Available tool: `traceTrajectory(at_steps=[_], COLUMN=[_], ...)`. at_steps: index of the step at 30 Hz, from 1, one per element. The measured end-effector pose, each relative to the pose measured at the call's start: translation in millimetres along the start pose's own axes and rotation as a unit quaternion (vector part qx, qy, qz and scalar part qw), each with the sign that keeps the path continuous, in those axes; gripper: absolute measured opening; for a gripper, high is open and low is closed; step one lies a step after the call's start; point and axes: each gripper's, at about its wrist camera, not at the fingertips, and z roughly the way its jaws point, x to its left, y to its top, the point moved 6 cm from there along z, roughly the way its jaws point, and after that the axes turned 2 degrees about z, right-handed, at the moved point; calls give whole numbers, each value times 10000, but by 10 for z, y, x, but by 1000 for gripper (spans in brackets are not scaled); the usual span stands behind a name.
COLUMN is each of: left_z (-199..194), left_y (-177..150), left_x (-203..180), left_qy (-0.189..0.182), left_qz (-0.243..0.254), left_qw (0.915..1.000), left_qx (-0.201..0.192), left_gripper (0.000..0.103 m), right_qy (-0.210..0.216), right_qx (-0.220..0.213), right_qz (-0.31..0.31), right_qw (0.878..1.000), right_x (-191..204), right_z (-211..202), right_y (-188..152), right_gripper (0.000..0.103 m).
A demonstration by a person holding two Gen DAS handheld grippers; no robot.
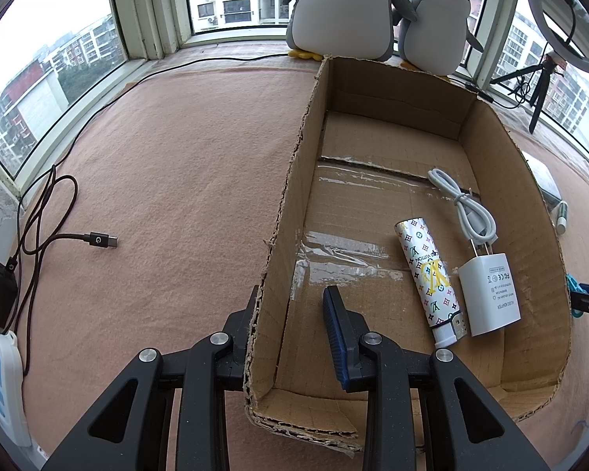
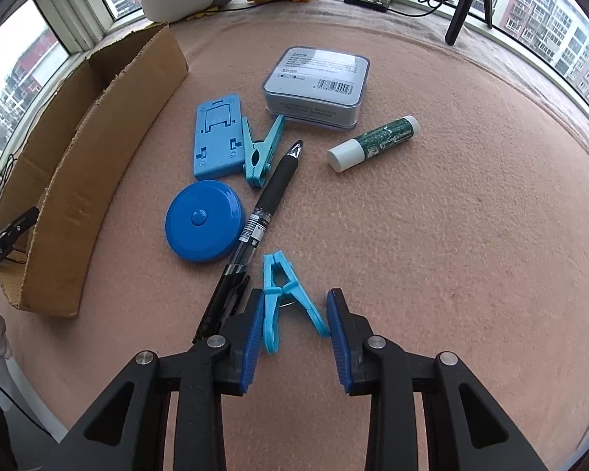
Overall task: Organize rigid objects
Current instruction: 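Carry the blue clip into the box and release it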
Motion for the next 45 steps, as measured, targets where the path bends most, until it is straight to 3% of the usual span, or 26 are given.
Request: traceTrajectory(at_steps=[7,17,28,36,45], left_z=[1,0,0,0,-3], left_y=[0,-2,-2,-3,-5], left_x=[1,0,-1,-3,-2], left_qy=[-2,-1,-1,-6,-11], left_qz=[0,0,-1,-8,-10], left_qw=[10000,10000,10000,10000,10000], left_qx=[0,0,-1,-3,-5], left_gripper=[31,31,31,31,31], right_qy=[9,173,970,1290,1266], right_qx=[-75,-505,-997,-834,-646], right_qz=[168,270,-71,-619,-946], right_qw=[9998,9982,9903,9862,9853], right_x=[-102,0,848,1555,1912], right_z=[-91,-439,-884,-762,-540], right_y=[-73,44,233,170,124], right_gripper=[28,28,28,28,28])
